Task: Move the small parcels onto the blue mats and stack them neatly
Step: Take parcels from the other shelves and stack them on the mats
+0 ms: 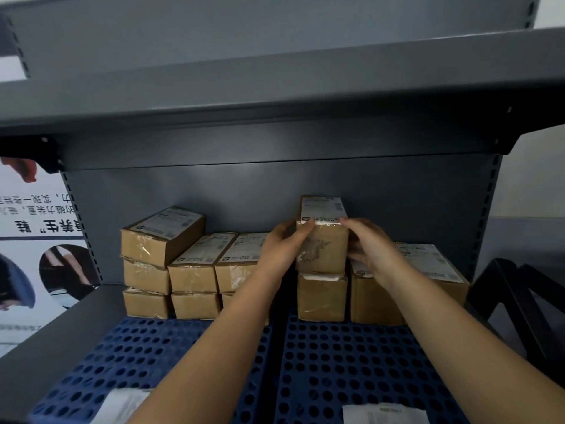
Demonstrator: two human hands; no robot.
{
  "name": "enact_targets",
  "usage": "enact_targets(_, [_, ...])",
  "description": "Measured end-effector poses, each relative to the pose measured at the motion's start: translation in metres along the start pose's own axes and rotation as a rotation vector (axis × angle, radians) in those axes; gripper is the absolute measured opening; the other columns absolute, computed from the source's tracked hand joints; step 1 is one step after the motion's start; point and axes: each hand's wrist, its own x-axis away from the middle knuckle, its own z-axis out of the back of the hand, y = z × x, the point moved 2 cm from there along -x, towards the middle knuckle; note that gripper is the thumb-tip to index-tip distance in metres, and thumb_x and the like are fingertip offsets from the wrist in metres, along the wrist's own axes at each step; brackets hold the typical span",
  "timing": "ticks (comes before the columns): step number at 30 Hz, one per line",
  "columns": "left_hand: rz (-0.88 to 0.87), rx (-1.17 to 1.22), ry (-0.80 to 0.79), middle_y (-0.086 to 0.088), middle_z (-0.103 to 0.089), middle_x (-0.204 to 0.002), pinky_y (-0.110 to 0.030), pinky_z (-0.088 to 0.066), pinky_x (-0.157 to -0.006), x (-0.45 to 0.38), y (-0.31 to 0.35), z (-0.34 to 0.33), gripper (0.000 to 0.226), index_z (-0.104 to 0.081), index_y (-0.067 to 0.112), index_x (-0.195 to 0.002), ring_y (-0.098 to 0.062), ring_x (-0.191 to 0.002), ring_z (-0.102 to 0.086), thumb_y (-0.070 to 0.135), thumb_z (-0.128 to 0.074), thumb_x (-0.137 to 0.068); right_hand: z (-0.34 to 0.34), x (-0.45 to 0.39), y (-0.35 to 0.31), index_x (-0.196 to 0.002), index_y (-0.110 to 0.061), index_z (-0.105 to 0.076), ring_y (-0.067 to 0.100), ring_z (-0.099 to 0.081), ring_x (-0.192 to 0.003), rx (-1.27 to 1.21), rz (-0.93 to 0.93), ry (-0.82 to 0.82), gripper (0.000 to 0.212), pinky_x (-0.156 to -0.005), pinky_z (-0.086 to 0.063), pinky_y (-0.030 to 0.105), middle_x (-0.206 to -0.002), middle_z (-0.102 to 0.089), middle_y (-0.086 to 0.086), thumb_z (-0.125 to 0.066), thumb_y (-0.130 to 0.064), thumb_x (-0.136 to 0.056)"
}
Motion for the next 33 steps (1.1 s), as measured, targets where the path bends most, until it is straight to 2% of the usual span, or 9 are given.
enact_targets(4, [0.009, -0.013, -0.030, -0.003, -0.064, -0.119, -0.040, -0.051, -0.094, -0.001, -0.002, 0.002, 0.051, -0.056, 0.018, -0.124, -0.017, -0.103, -0.063, 0.045, -0.064, -0.081, 0.001, -0.002, -0.002, -0.114, -0.012, -0.058, 0.018, -0.061, -0.099, 0.002, -0.012, 0.036, 0.031, -0.080, -0.049, 0.029, -0.108, -0.065, 0.005, -0.056, -0.033, -0.091])
enact_targets(8, [-0.025, -0.040, -0.029, 0.001, -0.062, -0.121, -0.039, -0.049, -0.097, 0.002, -0.001, 0.004, 0.052, -0.053, 0.019, -0.125, -0.015, -0.107, -0.060, 0.044, -0.065, -0.082, 0.001, 0.000, -0.006, -0.113, -0.012, -0.058, 0.021, -0.061, -0.102, 0.025, -0.025, 0.061, 0.031, -0.091, -0.049, 0.036, -0.108, -0.065, 0.007, -0.057, -0.033, -0.090])
enact_targets(11, [-0.099, -0.067, -0.011, 0.008, -0.056, -0.122, -0.021, -0.047, -0.087, 0.005, 0.000, 0.010, 0.054, -0.047, 0.020, -0.131, -0.008, -0.106, -0.054, 0.039, -0.065, -0.083, 0.000, 0.005, -0.009, -0.107, -0.016, -0.058, 0.022, -0.058, -0.108, 0.049, 0.011, 0.132, 0.024, -0.096, -0.046, 0.038, -0.108, -0.063, 0.002, -0.060, -0.032, -0.088])
enact_targets(13, [-0.175, -0.124, -0.012, 0.008, -0.053, -0.120, -0.006, -0.041, -0.074, 0.009, 0.006, 0.016, 0.053, -0.044, 0.021, -0.133, -0.004, -0.103, -0.050, 0.033, -0.064, -0.085, -0.001, 0.010, -0.013, -0.119, -0.016, -0.054, 0.018, -0.054, -0.109, 0.137, 0.080, 0.198, 0.034, -0.097, -0.045, 0.036, -0.117, -0.058, 0.001, -0.061, -0.030, -0.088])
enact_targets(18, [-0.325, -0.258, -0.030, 0.002, -0.043, -0.140, -0.025, -0.036, -0.098, 0.011, 0.010, 0.032, 0.061, -0.038, 0.025, -0.138, -0.012, -0.125, -0.042, 0.032, -0.066, -0.084, -0.006, 0.031, -0.026, -0.132, -0.014, -0.047, 0.010, -0.044, -0.112, 0.602, 0.321, 0.317, 0.049, -0.088, -0.032, 0.020, -0.128, -0.049, 0.001, -0.062, -0.029, -0.088])
enact_targets(21, [-0.429, -0.416, -0.048, 0.001, -0.041, -0.140, -0.027, -0.034, -0.100, 0.015, 0.014, 0.041, 0.062, -0.035, 0.028, -0.140, -0.016, -0.129, -0.038, 0.034, -0.063, -0.085, -0.014, 0.051, -0.032, -0.136, -0.015, -0.044, 0.021, -0.042, -0.124, 0.877, 0.399, 0.401, 0.053, -0.094, -0.035, 0.025, -0.132, -0.047, 0.006, -0.059, -0.035, -0.088])
enact_targets(26, [-0.637, -0.788, -0.117, -0.001, -0.032, -0.142, -0.035, -0.033, -0.105, 0.032, 0.019, 0.055, 0.069, -0.021, 0.024, -0.147, -0.022, -0.129, -0.028, 0.041, -0.053, -0.088, -0.035, 0.095, -0.042, -0.136, -0.019, -0.042, 0.026, -0.042, -0.118, 1.346, 0.360, 0.471, 0.051, -0.089, -0.042, 0.036, -0.128, -0.049, 0.005, -0.051, -0.038, -0.089])
enact_targets(29, [-0.733, -0.885, -0.176, 0.001, -0.029, -0.145, -0.036, -0.032, -0.105, 0.044, 0.022, 0.061, 0.067, -0.019, 0.026, -0.146, -0.023, -0.130, -0.025, 0.043, -0.049, -0.089, -0.049, 0.121, -0.041, -0.132, -0.018, -0.044, 0.027, -0.044, -0.117, 1.527, 0.298, 0.513, 0.049, -0.087, -0.040, 0.036, -0.126, -0.050, 0.005, -0.049, -0.041, -0.089])
enact_targets(33, [-0.863, -0.973, -0.260, 0.002, -0.028, -0.147, -0.037, -0.026, -0.108, 0.067, 0.020, 0.060, 0.064, -0.021, 0.025, -0.146, -0.023, -0.131, -0.025, 0.046, -0.045, -0.090, -0.059, 0.158, -0.036, -0.138, -0.019, -0.037, 0.028, -0.040, -0.124, 1.670, 0.130, 0.527, 0.054, -0.095, -0.037, 0.040, -0.134, -0.045, 0.005, -0.045, -0.044, -0.091])
